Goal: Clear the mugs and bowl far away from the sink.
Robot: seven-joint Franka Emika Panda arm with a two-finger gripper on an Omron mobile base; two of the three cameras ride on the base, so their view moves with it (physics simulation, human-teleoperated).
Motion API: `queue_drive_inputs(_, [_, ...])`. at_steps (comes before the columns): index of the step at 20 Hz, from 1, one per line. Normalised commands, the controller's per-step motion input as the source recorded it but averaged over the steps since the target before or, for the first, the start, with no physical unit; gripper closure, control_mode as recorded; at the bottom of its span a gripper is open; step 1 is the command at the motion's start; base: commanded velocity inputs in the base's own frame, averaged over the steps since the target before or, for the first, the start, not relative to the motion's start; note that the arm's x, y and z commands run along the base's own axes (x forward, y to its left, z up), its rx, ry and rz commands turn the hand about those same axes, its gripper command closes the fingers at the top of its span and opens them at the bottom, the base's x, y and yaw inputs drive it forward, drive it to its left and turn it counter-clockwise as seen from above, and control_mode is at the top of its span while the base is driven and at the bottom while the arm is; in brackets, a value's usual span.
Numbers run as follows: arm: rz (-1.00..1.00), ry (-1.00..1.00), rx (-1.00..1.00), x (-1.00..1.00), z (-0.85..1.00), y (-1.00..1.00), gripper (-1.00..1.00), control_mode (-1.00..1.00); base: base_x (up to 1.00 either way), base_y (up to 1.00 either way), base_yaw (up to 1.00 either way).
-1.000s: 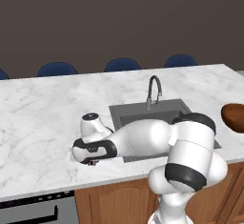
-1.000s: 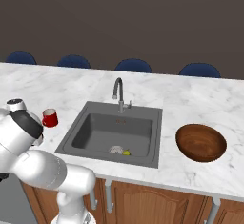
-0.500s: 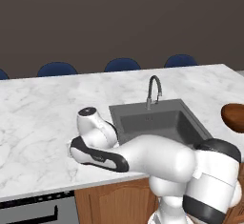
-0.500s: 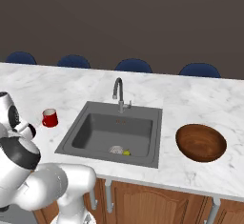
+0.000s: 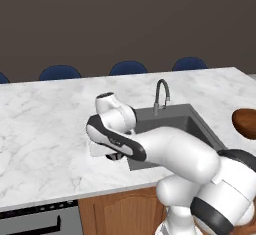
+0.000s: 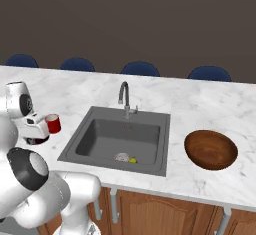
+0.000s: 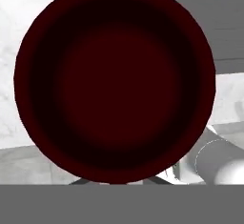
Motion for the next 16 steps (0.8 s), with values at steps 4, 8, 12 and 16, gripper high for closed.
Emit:
queue_drive_inputs(4, [0.28,0.01,-0.36,0.00,0.54,-0.61,1.00,-1.00,0.00,0.00,0.00])
queue_drive_inputs(8, [0.28,-0.05,-0.19,0.00,0.23,-0.67,1.00,-1.00,0.00,0.00,0.00])
queue_drive_inputs(12, [0.15,-0.01,0.03,0.00,0.00,-0.82,1.00,-1.00,0.00,0.00,0.00])
queue_drive_inputs(16, [0.12,-0.03,0.15,-0.01,0.00,-0.80,1.00,-1.00,0.00,0.00,0.00])
